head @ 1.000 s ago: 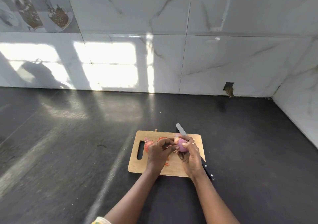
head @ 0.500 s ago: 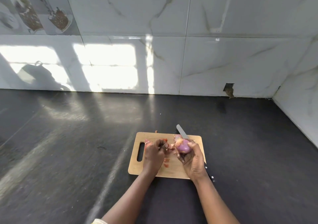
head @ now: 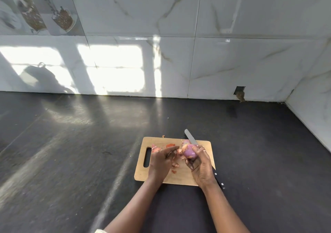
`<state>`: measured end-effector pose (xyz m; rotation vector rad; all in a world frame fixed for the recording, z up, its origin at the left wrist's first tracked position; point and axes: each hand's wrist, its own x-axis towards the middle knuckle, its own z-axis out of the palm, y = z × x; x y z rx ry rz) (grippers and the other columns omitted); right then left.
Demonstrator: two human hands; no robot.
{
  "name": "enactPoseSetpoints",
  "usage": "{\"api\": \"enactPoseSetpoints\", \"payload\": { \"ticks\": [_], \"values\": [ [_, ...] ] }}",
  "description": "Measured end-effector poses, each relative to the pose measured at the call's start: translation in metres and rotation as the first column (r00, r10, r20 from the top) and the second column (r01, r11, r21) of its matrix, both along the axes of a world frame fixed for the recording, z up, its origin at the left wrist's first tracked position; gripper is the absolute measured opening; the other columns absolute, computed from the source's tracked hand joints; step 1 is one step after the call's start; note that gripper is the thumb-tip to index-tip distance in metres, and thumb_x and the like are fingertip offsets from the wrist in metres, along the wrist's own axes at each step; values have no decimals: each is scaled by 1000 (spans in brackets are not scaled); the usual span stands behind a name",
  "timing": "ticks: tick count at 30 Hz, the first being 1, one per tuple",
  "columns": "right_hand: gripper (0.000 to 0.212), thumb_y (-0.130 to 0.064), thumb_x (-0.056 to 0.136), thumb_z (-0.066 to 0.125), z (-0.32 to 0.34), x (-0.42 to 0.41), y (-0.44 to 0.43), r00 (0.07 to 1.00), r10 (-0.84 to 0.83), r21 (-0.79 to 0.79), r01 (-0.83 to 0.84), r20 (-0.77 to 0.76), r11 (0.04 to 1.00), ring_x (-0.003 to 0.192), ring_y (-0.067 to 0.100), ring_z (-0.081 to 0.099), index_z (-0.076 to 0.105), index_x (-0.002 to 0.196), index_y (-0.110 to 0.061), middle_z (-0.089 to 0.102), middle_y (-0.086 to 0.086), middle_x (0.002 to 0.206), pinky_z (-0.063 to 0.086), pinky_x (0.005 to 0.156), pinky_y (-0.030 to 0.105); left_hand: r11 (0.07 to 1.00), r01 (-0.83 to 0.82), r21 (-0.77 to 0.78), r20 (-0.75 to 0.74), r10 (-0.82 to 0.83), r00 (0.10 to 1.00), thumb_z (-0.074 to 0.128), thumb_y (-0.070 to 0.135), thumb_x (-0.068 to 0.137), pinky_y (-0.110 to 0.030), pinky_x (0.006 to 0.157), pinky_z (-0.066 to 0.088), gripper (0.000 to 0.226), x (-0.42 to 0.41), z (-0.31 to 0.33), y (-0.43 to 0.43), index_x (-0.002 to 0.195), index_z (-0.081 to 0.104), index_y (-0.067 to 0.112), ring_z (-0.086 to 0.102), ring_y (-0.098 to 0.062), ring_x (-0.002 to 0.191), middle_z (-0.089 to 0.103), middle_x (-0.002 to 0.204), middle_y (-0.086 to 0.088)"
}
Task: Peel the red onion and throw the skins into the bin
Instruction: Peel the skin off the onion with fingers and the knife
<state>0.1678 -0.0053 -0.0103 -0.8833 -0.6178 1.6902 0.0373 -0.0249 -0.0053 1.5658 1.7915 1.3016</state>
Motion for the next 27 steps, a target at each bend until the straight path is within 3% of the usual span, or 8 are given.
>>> {"api": "enactPoseSetpoints", "payload": {
  "ticks": [3,6,8,10,12,16,20,27],
  "values": [
    [32,-22,73,60,-1,1,1,1000,7,-13,-8,-16,1000,66,12,64,56,104,-14,67,6,88,50,53,18,992,102,71,-17,-101,995,66,36,78,-25,97,35,27,2,2,0,103,68,28,57,16,67,74,80,7],
    [38,-16,70,62,1,0,1,999,26,-19,-27,-37,999,64,12,65,59,107,-10,69,5,86,51,55,17,986,164,29,-25,-164,986,59,50,76,-49,97,40,44,0,-1,3,118,49,41,62,6,63,70,85,19],
    [39,-13,67,65,3,0,0,998,34,-15,-35,-46,999,62,11,66,60,106,-8,70,4,84,52,56,17,987,160,-5,-4,-160,987,61,47,75,-58,96,37,39,2,1,2,112,59,35,58,7,58,71,74,19],
    [34,-7,67,66,3,0,1,998,30,-13,-31,-51,999,64,11,67,61,102,-8,71,3,80,52,56,16,987,155,-33,83,-152,985,67,31,78,-47,101,39,30,4,5,1,103,70,15,68,0,77,69,90,15],
    [27,0,74,65,3,1,0,998,23,-11,-24,-60,1000,65,10,67,62,100,-7,70,4,80,52,53,16,983,174,-54,151,-165,975,69,12,79,-23,98,45,25,3,6,2,103,68,5,61,1,102,66,107,-6],
    [19,2,84,57,2,1,1,998,26,-16,-27,-56,1000,65,9,67,62,101,-6,71,4,80,52,53,16,982,175,-75,139,-163,977,69,9,79,-21,95,48,23,1,5,4,101,68,3,55,8,103,64,112,-9],
    [41,-12,67,64,3,-1,1,1000,14,-15,-14,-24,1000,64,9,65,62,107,-3,69,6,86,48,50,14,984,173,-29,114,-169,979,68,6,80,-8,92,43,24,3,3,3,103,65,0,49,13,102,63,111,-12],
    [43,-12,67,62,0,-1,1,1000,6,0,-6,-29,1000,57,6,62,60,108,-1,65,8,87,45,44,13,989,145,12,26,-146,989,61,24,78,-32,103,41,31,4,-3,7,102,68,7,42,33,93,65,110,-7]
  ]
}}
